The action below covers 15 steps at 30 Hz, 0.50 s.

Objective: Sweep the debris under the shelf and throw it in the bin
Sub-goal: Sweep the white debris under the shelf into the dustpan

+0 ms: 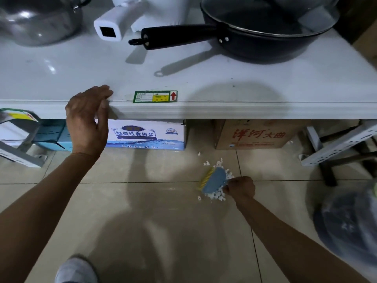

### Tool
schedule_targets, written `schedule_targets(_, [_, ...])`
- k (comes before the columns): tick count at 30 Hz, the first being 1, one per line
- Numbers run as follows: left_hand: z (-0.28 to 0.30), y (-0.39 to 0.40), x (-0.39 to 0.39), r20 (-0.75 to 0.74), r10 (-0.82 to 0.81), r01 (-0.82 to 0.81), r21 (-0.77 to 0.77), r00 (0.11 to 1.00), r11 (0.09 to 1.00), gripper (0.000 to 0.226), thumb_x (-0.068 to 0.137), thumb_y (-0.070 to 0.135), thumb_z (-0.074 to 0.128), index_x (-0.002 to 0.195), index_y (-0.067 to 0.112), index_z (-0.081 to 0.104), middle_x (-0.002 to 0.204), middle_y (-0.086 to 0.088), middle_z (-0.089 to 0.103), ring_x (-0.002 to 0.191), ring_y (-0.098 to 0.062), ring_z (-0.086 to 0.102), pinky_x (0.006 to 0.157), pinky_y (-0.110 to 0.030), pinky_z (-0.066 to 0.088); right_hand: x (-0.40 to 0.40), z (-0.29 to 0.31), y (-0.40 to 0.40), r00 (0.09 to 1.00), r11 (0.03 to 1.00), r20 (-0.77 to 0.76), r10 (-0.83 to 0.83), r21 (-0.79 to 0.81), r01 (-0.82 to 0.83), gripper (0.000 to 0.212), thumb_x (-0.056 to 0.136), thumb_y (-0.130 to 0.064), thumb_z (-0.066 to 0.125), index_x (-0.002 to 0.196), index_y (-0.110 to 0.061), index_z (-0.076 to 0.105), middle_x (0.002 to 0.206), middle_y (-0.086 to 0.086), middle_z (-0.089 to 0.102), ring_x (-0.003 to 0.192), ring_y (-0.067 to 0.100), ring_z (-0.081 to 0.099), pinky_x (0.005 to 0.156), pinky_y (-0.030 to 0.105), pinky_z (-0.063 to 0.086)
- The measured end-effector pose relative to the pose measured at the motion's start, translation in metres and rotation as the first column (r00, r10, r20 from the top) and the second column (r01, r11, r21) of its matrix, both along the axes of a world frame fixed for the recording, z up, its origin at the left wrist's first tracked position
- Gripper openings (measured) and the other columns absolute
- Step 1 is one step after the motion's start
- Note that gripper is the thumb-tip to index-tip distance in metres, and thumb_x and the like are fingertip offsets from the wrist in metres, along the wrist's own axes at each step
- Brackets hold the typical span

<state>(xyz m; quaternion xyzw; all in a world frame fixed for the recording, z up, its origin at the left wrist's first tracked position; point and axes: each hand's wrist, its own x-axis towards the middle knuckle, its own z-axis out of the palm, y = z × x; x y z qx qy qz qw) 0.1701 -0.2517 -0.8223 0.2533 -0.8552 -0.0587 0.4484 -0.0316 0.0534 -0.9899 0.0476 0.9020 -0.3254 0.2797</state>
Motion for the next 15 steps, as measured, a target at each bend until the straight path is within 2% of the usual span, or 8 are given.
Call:
schedule_targets(1, [0.004,0.004,-0.003,-0.03,0.012,-0.011,0.048,0.999,0.999,0.027,0.101,0.012,0.044,0.113,0.008,0.068,0.121,-0.008,0.07,0.117,-0.023,0.063,0.101,-0.036,0.045,-0.001,0.0,-0.006,1.0,0.999,0.003,0.005,-0.036,-0.005,0.019,0.071,-0.008,0.076,0.088,0.001,0.077,0.093,0.015,0.076,0.089,0.027,0.073,0.079,0.026,0.056])
schedule_targets(2, [0.008,0.01,-0.008,-0.059,0.031,-0.025,0.097,0.998,0.995,0.027,0.1,0.011,0.045,0.112,0.009,0.069,0.12,-0.008,0.07,0.116,-0.023,0.063,0.1,-0.034,0.046,-0.004,0.001,-0.012,1.0,0.996,0.017,-0.001,-0.085,0.003,0.021,0.074,-0.01,0.073,0.093,0.0,0.075,0.095,0.015,0.075,0.09,0.028,0.072,0.082,0.029,0.058])
schedule_targets(5, [0.019,0.037,-0.031,-0.087,0.021,-0.007,0.16,0.996,0.987,0.028,0.102,0.015,0.043,0.116,0.01,0.068,0.126,-0.007,0.066,0.12,-0.022,0.059,0.105,-0.037,0.045,-0.009,0.003,-0.042,0.995,0.982,0.096,0.001,-0.188,0.017,0.026,0.083,-0.015,0.062,0.106,-0.005,0.069,0.106,0.014,0.071,0.101,0.028,0.069,0.088,0.035,0.058])
schedule_targets(9, [0.022,0.094,-0.081,-0.034,-0.201,0.204,0.112,0.979,0.973,0.029,0.101,0.017,0.047,0.12,0.01,0.067,0.132,-0.005,0.063,0.126,-0.021,0.056,0.108,-0.041,0.043,-0.02,0.01,-0.077,1.0,0.994,-0.025,-0.018,-0.11,0.015,0.037,0.079,-0.019,0.075,0.111,-0.002,0.067,0.115,0.016,0.07,0.107,0.027,0.067,0.086,0.03,0.053])
schedule_targets(12, [0.016,0.136,-0.121,0.069,-0.361,0.358,0.049,0.93,0.932,0.03,0.099,0.016,0.049,0.124,0.01,0.065,0.136,-0.006,0.06,0.13,-0.022,0.054,0.111,-0.042,0.041,-0.029,0.009,-0.075,0.998,0.992,0.061,-0.012,-0.128,0.02,0.032,0.09,-0.015,0.058,0.119,-0.003,0.061,0.125,0.015,0.063,0.116,0.027,0.06,0.089,0.03,0.049])
schedule_targets(15, [0.01,0.16,-0.158,0.178,-0.429,0.433,0.013,0.886,0.901,0.034,0.099,0.018,0.049,0.13,0.01,0.061,0.141,-0.007,0.057,0.133,-0.022,0.051,0.114,-0.04,0.039,-0.039,0.002,-0.053,0.995,0.994,0.091,-0.032,-0.097,0.041,0.032,0.092,-0.015,0.053,0.12,-0.003,0.06,0.124,0.015,0.063,0.115,0.028,0.06,0.08,0.029,0.047])
